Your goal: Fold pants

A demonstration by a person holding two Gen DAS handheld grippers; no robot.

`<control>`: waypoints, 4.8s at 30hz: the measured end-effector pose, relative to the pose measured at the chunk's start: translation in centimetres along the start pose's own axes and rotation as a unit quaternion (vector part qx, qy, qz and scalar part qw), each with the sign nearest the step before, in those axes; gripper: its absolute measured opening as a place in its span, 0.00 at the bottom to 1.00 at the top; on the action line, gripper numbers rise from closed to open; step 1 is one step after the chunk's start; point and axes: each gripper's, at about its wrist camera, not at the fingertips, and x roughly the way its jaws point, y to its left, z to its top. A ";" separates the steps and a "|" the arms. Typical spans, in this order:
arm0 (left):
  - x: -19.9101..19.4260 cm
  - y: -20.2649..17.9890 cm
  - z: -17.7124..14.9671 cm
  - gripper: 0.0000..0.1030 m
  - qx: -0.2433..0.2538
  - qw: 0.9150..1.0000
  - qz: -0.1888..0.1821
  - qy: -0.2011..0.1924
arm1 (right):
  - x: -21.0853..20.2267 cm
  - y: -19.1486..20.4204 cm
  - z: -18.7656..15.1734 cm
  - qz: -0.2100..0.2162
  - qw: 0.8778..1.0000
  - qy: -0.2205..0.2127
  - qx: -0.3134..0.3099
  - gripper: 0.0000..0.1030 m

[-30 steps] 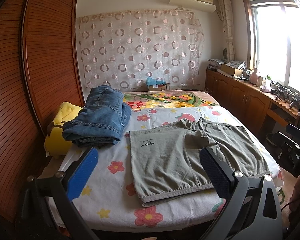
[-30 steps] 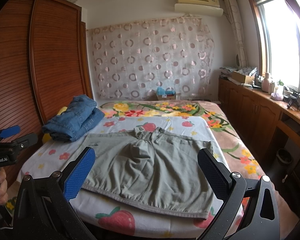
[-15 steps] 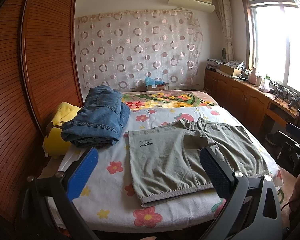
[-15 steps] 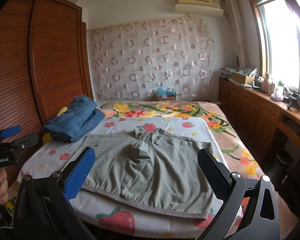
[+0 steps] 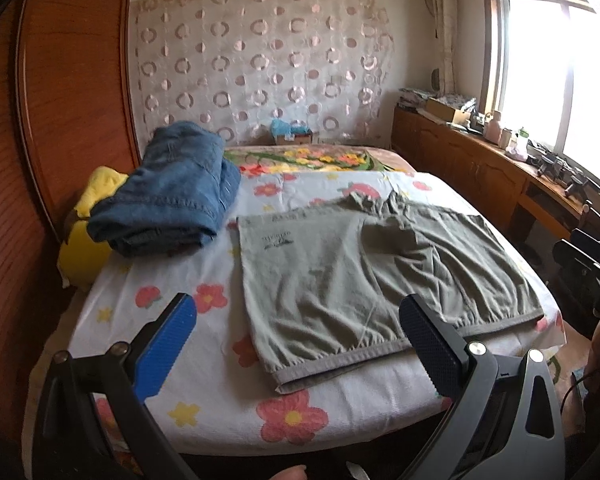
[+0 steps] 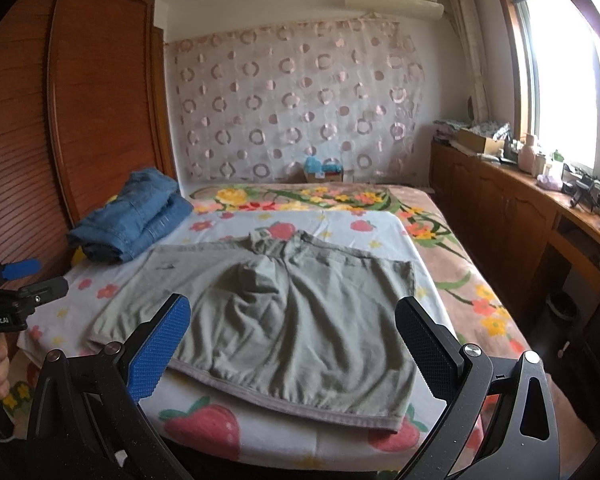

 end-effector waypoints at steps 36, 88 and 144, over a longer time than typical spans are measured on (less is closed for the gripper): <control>5.6 4.7 -5.0 0.67 -0.034 0.994 -0.043 0.096 | 7.9 -4.1 -7.1 -0.011 0.992 0.126 -0.003 1.00; 6.9 -10.6 6.4 0.00 0.111 0.971 -0.203 0.055 | 7.0 -7.3 -5.8 -0.009 0.995 0.100 0.008 0.33; 9.7 -0.9 -3.0 0.52 0.062 0.987 -0.082 0.121 | 13.6 7.1 -3.2 0.160 0.975 0.132 -0.079 0.44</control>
